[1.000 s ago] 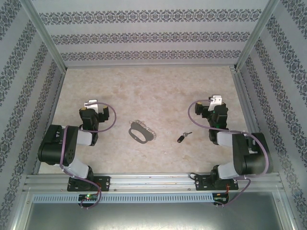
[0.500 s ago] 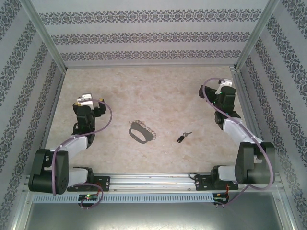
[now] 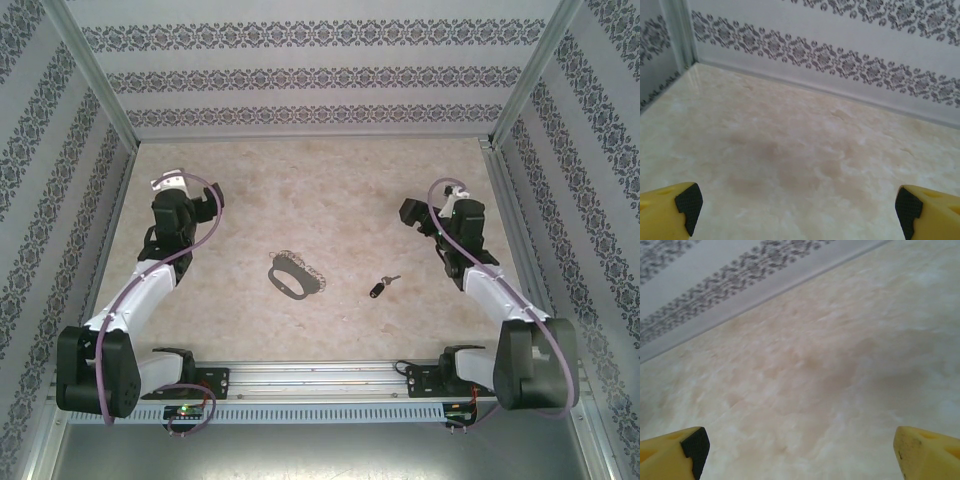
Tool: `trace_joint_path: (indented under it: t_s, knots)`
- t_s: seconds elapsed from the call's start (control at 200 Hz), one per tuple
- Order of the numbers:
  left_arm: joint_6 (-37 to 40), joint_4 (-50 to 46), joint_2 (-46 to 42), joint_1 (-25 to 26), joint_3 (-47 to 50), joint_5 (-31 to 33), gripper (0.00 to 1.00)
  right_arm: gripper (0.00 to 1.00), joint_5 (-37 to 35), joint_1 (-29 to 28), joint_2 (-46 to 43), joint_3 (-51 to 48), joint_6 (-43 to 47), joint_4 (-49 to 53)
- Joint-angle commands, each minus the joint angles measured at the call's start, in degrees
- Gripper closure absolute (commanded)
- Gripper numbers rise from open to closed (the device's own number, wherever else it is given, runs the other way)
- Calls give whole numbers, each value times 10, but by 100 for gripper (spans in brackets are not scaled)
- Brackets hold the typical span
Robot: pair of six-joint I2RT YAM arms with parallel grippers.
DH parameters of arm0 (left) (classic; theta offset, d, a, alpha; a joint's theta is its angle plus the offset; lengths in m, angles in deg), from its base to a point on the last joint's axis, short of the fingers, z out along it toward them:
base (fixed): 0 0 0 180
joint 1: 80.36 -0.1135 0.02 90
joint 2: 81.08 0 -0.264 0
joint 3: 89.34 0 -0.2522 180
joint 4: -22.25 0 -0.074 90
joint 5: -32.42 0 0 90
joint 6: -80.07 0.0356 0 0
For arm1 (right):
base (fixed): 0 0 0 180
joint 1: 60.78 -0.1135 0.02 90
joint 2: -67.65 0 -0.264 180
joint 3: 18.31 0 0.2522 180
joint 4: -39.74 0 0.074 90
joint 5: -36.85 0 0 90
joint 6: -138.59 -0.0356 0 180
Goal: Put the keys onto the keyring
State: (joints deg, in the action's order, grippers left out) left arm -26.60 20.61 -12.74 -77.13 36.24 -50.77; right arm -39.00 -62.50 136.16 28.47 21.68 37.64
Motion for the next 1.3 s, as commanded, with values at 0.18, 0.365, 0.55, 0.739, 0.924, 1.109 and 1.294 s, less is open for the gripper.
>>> trace_joint_path:
  t_s: [0.18,0.365,0.55,0.739,0.924,1.109,1.294]
  knots:
    - [-72,-108,-1,18,-48,-71,0,10,-17,-100,-59,-20,-23,91]
    - [-116,-111,7,30,-50,-116,0,14,-23,-171,-56,-47,-68,112]
    - [-145,-93,35,62,-36,-138,0,17,-34,-239,-46,-72,-100,124]
    - [-139,-100,71,105,-29,-150,0,19,-88,-310,-48,-99,-125,135]
    - [-142,-101,77,130,4,-142,0,20,-122,-350,-21,-98,-137,120]
    - [-160,-102,64,134,21,-150,0,21,-150,-403,41,-43,-132,127]
    - [-176,-111,50,139,20,-155,0,28,-120,-419,89,-15,-135,102]
